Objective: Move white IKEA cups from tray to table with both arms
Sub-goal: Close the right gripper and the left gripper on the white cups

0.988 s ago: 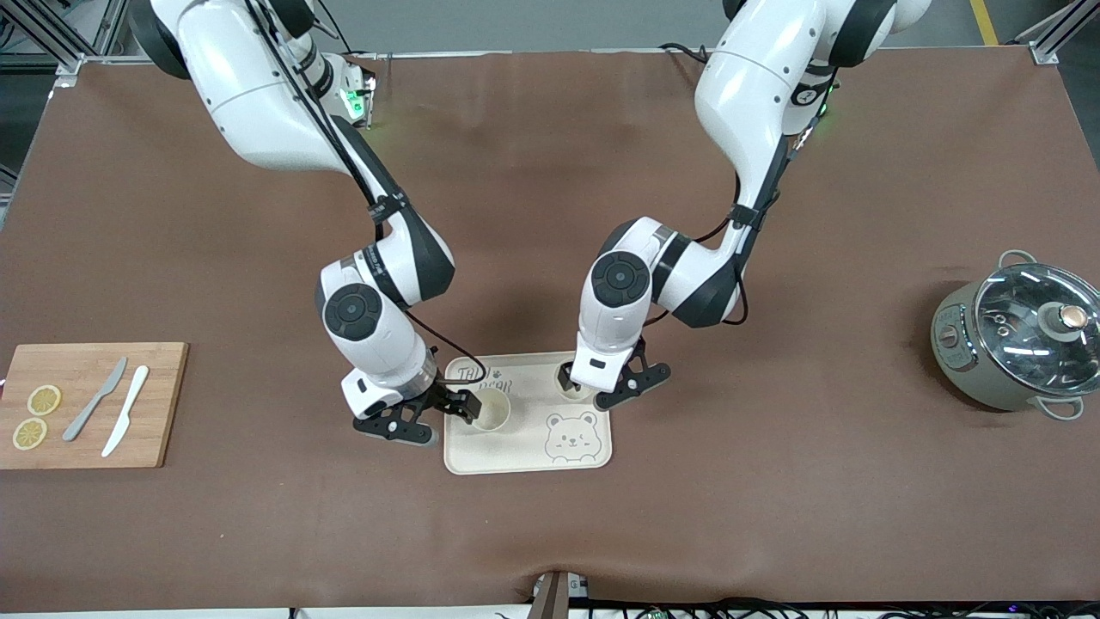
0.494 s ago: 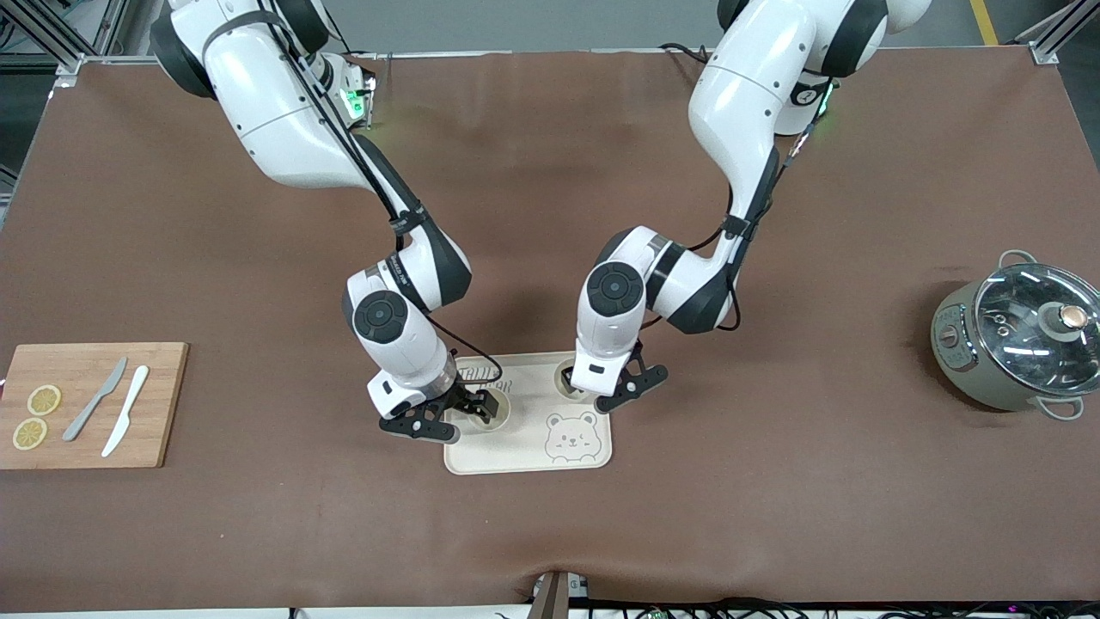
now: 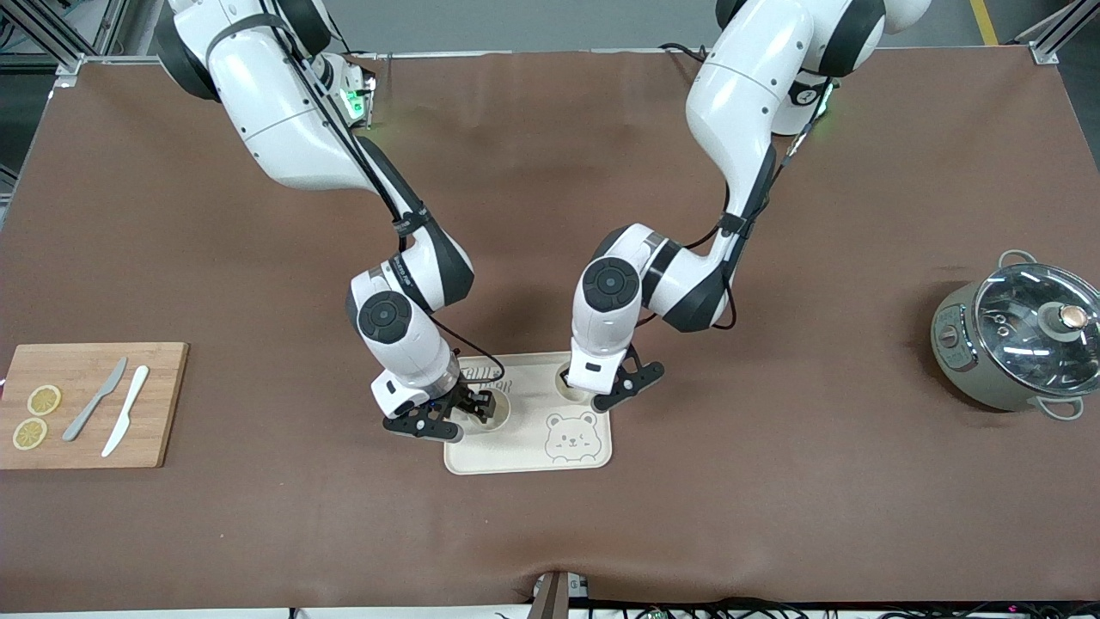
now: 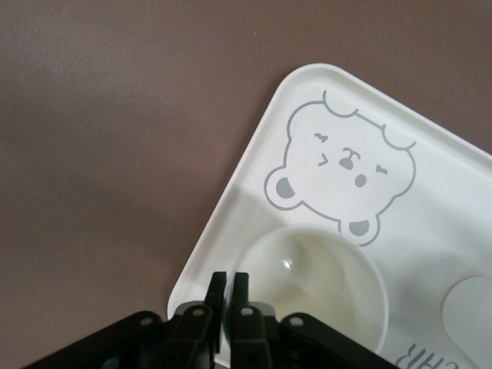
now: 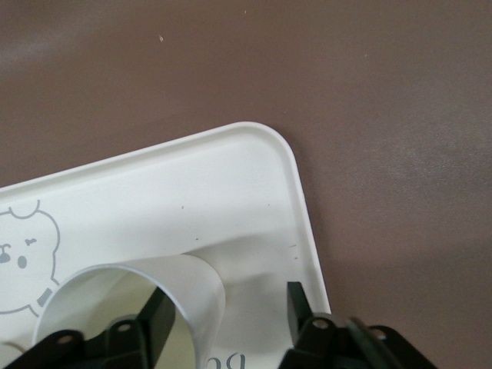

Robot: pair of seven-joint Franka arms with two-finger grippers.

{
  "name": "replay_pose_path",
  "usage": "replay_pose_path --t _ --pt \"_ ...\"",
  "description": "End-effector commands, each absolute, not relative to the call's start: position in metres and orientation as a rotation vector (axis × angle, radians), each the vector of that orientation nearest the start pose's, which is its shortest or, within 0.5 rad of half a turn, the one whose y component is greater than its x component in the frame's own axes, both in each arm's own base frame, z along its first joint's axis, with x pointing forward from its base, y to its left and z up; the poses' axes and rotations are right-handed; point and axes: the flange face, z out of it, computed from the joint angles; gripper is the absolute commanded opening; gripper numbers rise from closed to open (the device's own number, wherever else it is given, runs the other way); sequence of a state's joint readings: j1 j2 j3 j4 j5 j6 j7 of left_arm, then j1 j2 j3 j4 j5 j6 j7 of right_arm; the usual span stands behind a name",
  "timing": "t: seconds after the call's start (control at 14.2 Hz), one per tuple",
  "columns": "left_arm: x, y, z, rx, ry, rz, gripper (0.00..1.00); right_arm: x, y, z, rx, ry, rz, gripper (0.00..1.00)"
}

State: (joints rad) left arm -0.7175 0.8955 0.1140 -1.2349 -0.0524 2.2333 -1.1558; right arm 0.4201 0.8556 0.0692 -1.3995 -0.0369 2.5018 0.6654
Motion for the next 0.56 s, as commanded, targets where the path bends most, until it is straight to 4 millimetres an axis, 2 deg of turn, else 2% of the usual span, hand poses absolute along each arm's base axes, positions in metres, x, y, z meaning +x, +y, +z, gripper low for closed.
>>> replay_pose_path --t 0.0,0.14,0.28,0.35,0.49 --pt "0.619 -0.455 0.254 -3.069 -0.875 -0.176 0.00 0.674 0.349 0.215 -2.966 0.282 -0.319 0.33" --pt "0.620 -0.452 0.269 -3.070 -0.886 -0.166 0.00 0.674 0.349 0.215 -2.966 0.282 -0.319 0.16" --pt "0.623 -0.447 0.286 -3.074 -0.897 -0.166 0.00 0.674 0.349 0.215 -2.966 0.282 -0.319 0.06" --pt "0.629 -0.437 0.297 -3.068 -0.918 -0.169 0.00 0.674 0.349 0.215 -2.967 0.282 -0.317 0.00" --pt "0.638 -0.421 0.315 -3.060 -0.949 -0.165 0.00 0.674 0.349 0.215 -2.967 0.282 -0.317 0.00"
